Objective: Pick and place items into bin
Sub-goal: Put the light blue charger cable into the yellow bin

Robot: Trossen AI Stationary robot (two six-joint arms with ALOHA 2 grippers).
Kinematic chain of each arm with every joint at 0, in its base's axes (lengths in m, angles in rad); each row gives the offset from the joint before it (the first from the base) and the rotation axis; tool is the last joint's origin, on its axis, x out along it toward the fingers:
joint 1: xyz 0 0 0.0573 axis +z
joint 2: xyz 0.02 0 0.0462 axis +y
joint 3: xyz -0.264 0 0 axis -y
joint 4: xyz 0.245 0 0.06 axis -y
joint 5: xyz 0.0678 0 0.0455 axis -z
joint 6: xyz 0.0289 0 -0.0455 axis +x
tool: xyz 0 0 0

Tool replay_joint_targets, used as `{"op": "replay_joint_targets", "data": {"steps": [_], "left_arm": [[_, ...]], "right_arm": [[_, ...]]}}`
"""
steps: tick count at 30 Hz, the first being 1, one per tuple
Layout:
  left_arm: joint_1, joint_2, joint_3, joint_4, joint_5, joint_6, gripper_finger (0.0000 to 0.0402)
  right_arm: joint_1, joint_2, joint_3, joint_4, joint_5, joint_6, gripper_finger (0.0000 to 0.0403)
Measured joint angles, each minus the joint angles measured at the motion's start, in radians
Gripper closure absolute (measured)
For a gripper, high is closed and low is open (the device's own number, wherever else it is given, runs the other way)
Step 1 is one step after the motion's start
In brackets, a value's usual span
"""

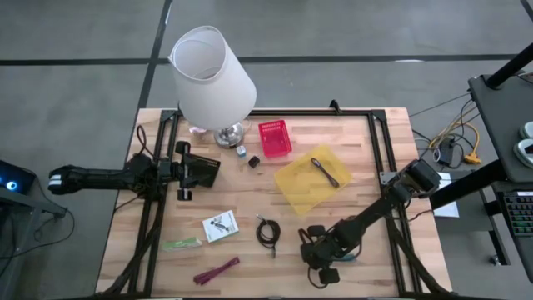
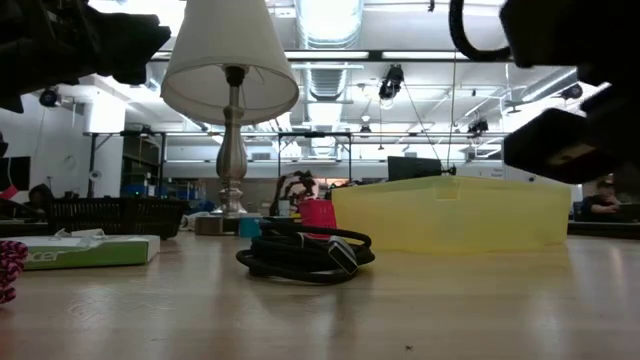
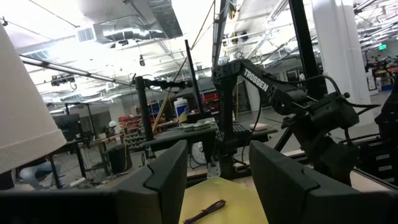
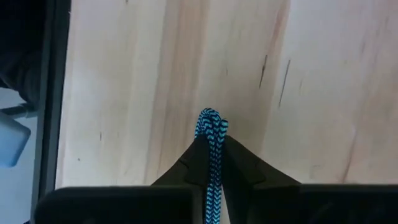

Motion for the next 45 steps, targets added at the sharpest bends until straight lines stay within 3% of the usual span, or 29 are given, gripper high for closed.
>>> {"op": "replay_joint_targets", "data": {"steps": [8, 19, 33, 45], "left_arm": [[0.000, 0.000, 0.000, 0.000, 0.000, 0.000, 0.0245], [0.000, 0.000, 0.000, 0.000, 0.000, 0.000, 0.0245], [0.000, 0.000, 0.000, 0.000, 0.000, 0.000, 0.0245], [0.000, 0.000, 0.000, 0.000, 0.000, 0.001, 0.0245]], "right_arm": [[-0.037, -0.001, 0.076, -0.038, 0.103, -0.124, 0.0386], [-0.048, -0.002, 0.245, -0.205, 0.373, -0.382, 0.0385], [-0.052, -0.002, 0.307, -0.406, 0.795, -0.320, 0.0385], [-0.145, -0.003, 0.312, -0.491, 0.836, -0.126, 0.0385]]}}
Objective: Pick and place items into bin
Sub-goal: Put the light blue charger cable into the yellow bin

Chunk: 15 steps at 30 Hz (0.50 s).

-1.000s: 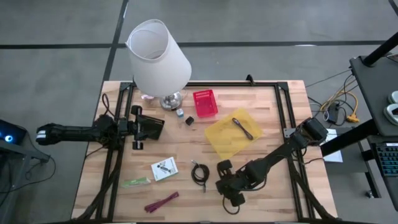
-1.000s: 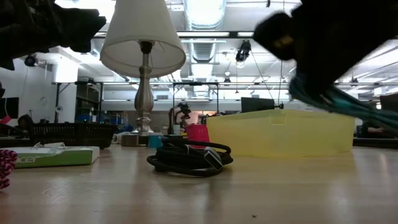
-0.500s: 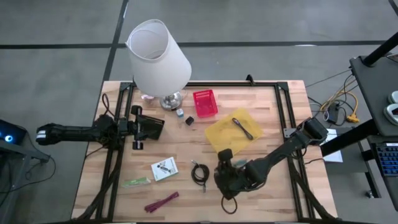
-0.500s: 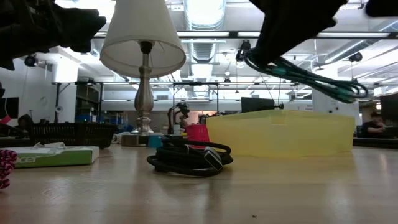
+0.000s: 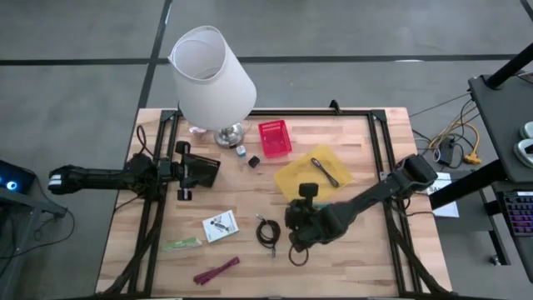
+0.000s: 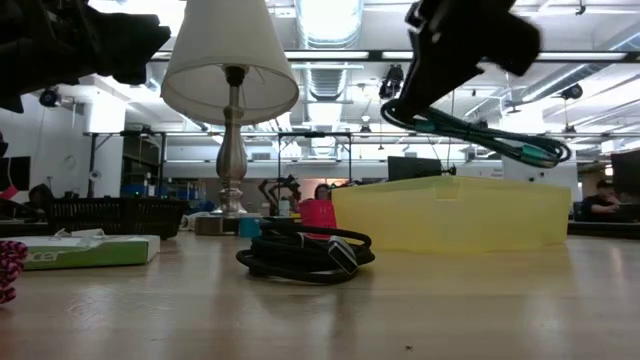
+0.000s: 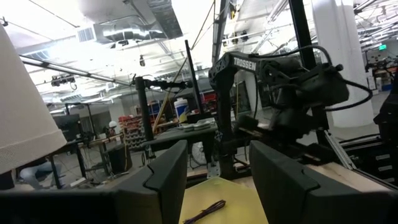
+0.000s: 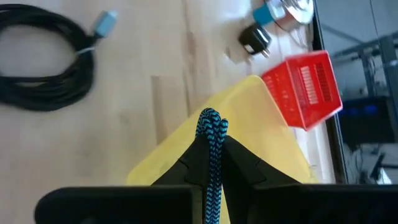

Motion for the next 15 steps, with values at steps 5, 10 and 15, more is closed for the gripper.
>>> {"op": "replay_joint_targets", "data": {"steps": [5, 10, 15], "left_arm": [[0.000, 0.001, 0.000, 0.000, 0.000, 0.000, 0.0245], [0.000, 0.001, 0.000, 0.000, 0.000, 0.023, 0.0245], [0.000, 0.001, 0.000, 0.000, 0.000, 0.023, 0.0245]], "right_arm": [[-0.057, 0.000, 0.001, -0.010, 0.000, -0.001, 0.0385], [-0.130, 0.000, 0.002, -0.018, 0.046, -0.022, 0.0385], [-0.212, 0.000, 0.002, -0.091, 0.052, -0.010, 0.0385]]}}
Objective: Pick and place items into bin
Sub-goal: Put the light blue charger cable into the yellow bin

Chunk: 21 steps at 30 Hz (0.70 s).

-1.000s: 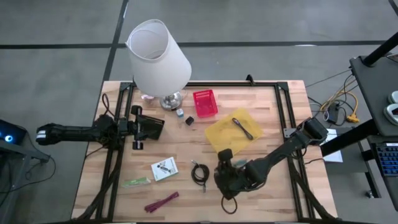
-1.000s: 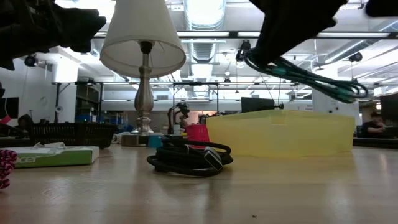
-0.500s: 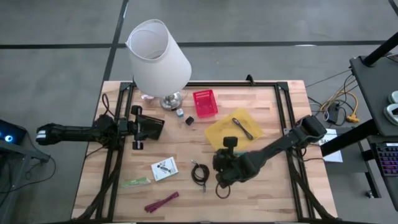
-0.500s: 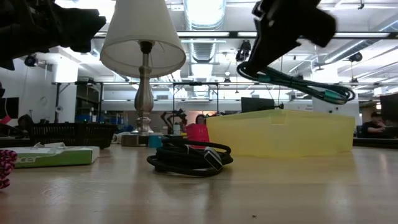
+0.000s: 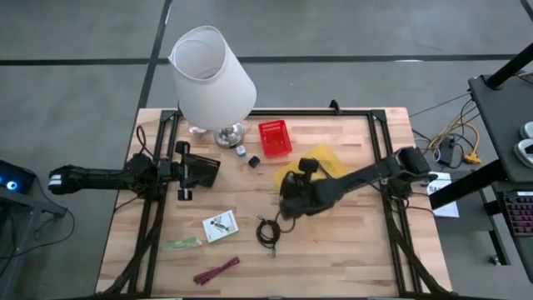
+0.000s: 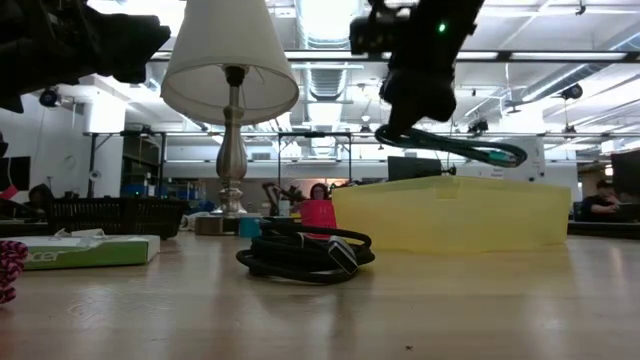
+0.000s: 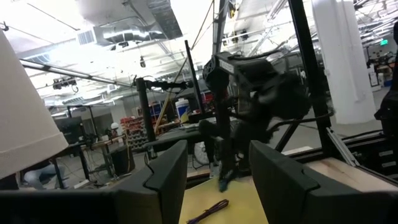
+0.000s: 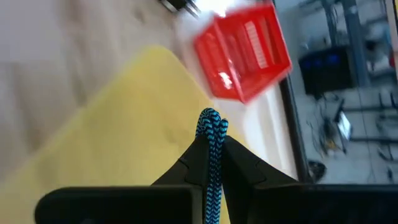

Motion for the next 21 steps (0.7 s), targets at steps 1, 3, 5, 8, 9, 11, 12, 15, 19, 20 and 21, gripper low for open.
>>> {"op": "replay_joint_targets", "data": {"steps": [1, 3, 5, 8, 9, 11, 12, 15, 19, 20, 21], "left_arm": [[0.000, -0.001, 0.000, 0.000, 0.000, 0.000, 0.0245], [0.000, 0.000, 0.000, 0.000, 0.000, 0.000, 0.0245], [0.000, 0.000, 0.000, 0.000, 0.000, 0.000, 0.0245], [0.000, -0.001, 0.000, 0.000, 0.000, 0.000, 0.0245], [0.000, 0.000, 0.000, 0.000, 0.000, 0.000, 0.0245], [0.000, 0.000, 0.000, 0.000, 0.000, 0.000, 0.0245], [0.000, 0.000, 0.000, 0.000, 0.000, 0.000, 0.0245], [0.000, 0.000, 0.000, 0.000, 0.000, 0.000, 0.0245], [0.000, 0.000, 0.000, 0.000, 0.000, 0.000, 0.0245], [0.000, 0.000, 0.000, 0.000, 0.000, 0.000, 0.0245], [0.000, 0.000, 0.000, 0.000, 0.000, 0.000, 0.0245]], "right_arm": [[-0.016, 0.000, -0.001, -0.015, 0.000, 0.007, 0.0385], [-0.046, 0.000, -0.008, -0.032, 0.000, 0.013, 0.0385], [-0.072, 0.000, -0.015, -0.045, -0.001, 0.015, 0.0385], [-0.108, -0.001, -0.031, -0.049, -0.001, 0.015, 0.0385], [-0.120, -0.001, -0.037, -0.049, -0.001, 0.017, 0.0385], [-0.142, -0.001, -0.051, -0.049, -0.003, 0.032, 0.0385], [-0.153, -0.001, -0.058, -0.049, -0.003, 0.048, 0.0385], [-0.183, -0.001, -0.078, -0.050, -0.009, 0.076, 0.0385], [-0.214, -0.001, -0.103, -0.051, -0.014, 0.105, 0.0385], [-0.224, -0.001, -0.109, -0.051, -0.026, 0.119, 0.0385], [-0.233, -0.001, -0.114, -0.051, -0.043, 0.125, 0.0385]]}}
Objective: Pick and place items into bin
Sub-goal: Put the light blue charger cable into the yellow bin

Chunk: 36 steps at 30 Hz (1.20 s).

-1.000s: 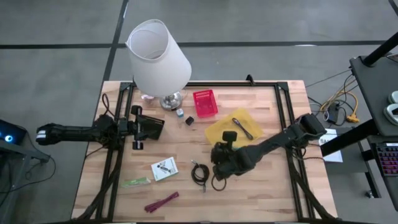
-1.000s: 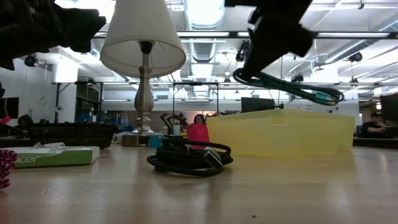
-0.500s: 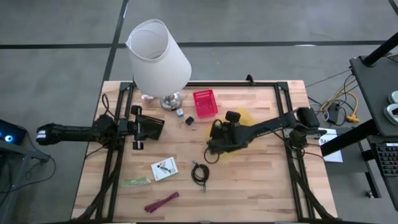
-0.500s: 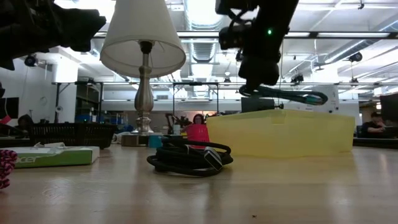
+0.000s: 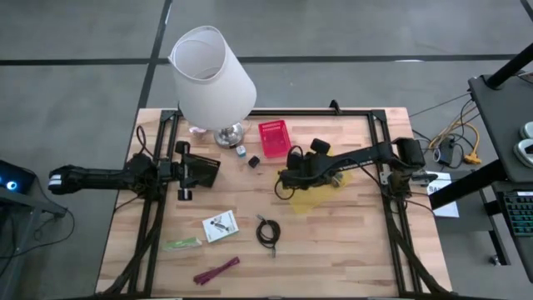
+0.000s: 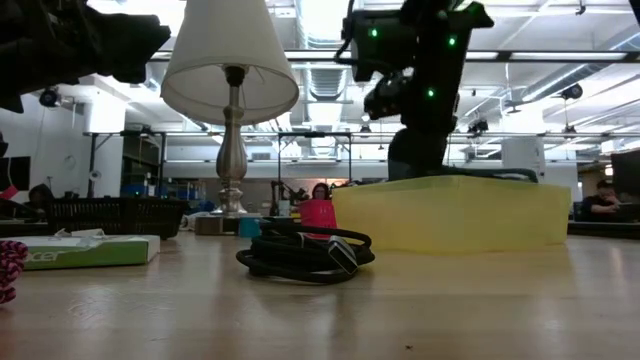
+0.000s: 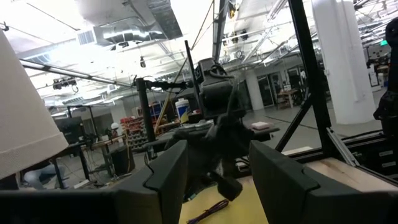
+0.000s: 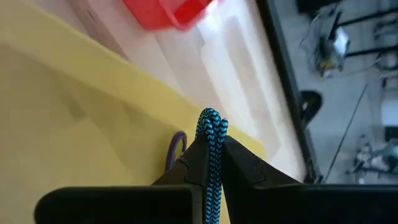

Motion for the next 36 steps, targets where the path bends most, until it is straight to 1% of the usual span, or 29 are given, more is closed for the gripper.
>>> {"op": "replay_joint_targets", "data": {"steps": [3, 12, 21, 36], "left_arm": [[0.000, 0.000, 0.000, 0.000, 0.000, 0.001, 0.0245], [0.000, 0.000, 0.000, 0.000, 0.000, 0.001, 0.0245], [0.000, 0.000, 0.000, 0.000, 0.000, 0.002, 0.0245], [0.000, 0.001, 0.000, 0.000, 0.000, 0.002, 0.0245]], "right_arm": [[-0.025, 0.000, -0.014, 0.001, -0.042, 0.001, 0.0385], [-0.073, 0.000, -0.021, 0.002, -0.048, -0.005, 0.0385], [-0.089, 0.000, -0.022, 0.002, -0.048, -0.009, 0.0384], [-0.090, 0.000, -0.022, 0.002, -0.048, -0.009, 0.0352]]}}
